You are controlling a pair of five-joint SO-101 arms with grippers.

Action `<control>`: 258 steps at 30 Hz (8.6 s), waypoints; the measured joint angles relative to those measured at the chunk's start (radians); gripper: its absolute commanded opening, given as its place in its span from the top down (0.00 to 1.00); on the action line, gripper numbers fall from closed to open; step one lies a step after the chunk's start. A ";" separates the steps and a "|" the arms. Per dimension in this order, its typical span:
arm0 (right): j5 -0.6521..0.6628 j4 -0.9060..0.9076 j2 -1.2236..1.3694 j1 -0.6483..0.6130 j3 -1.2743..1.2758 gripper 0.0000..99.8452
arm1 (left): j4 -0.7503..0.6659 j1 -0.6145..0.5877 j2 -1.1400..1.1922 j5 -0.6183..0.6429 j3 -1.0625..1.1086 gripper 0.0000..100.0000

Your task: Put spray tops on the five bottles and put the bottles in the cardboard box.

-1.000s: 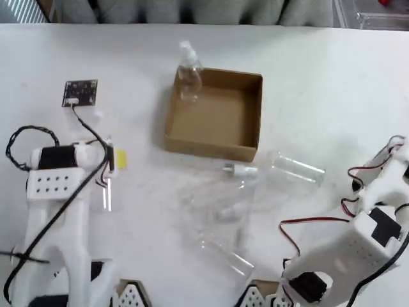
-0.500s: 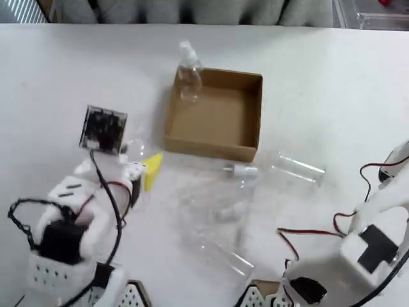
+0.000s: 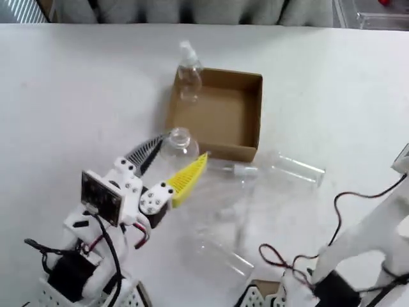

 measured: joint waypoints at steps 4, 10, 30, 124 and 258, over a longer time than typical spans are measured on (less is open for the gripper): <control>0.002 -0.025 -0.147 -0.031 0.006 0.98 | -0.063 0.003 -0.003 0.000 0.086 0.98; 0.002 -0.103 -0.287 -0.333 0.008 0.98 | -0.123 0.003 -0.003 0.000 0.183 0.98; -0.083 -1.031 -0.572 -1.031 0.532 0.98 | -0.127 0.003 -0.006 0.000 0.272 0.98; -0.193 -1.030 -0.644 -1.272 0.784 0.98 | -0.339 -0.032 -0.006 0.000 0.414 0.98; -0.196 -0.951 -1.241 -1.494 1.410 0.98 | -0.229 -0.324 0.285 0.279 0.017 0.98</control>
